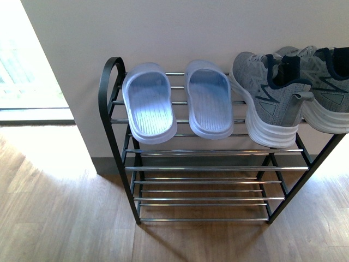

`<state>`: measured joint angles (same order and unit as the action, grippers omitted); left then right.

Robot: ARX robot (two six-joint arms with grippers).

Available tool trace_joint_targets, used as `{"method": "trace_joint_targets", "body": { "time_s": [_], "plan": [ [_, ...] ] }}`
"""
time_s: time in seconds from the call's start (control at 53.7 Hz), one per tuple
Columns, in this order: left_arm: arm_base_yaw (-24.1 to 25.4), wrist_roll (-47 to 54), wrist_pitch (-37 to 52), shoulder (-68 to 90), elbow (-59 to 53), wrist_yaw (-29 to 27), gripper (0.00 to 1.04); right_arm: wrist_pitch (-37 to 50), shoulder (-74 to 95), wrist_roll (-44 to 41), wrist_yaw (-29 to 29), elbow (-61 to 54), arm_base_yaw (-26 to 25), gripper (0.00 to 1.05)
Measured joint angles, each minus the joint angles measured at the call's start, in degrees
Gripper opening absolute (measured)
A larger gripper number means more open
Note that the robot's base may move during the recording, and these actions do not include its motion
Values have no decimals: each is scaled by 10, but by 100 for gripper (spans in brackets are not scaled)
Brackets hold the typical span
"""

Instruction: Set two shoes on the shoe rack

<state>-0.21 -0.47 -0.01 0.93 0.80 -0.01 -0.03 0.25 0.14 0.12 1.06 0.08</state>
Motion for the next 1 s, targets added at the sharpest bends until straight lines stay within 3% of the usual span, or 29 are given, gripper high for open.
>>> {"method": "trace_joint_targets", "body": {
  "time_s": [0.409,1.005],
  "plan": [
    [0,0,0,0,0,0,96,0,0,0,0,0,0,96],
    [0,1,0,0,0,0,95,0,0,0,0,0,0,96]
  ]
}}
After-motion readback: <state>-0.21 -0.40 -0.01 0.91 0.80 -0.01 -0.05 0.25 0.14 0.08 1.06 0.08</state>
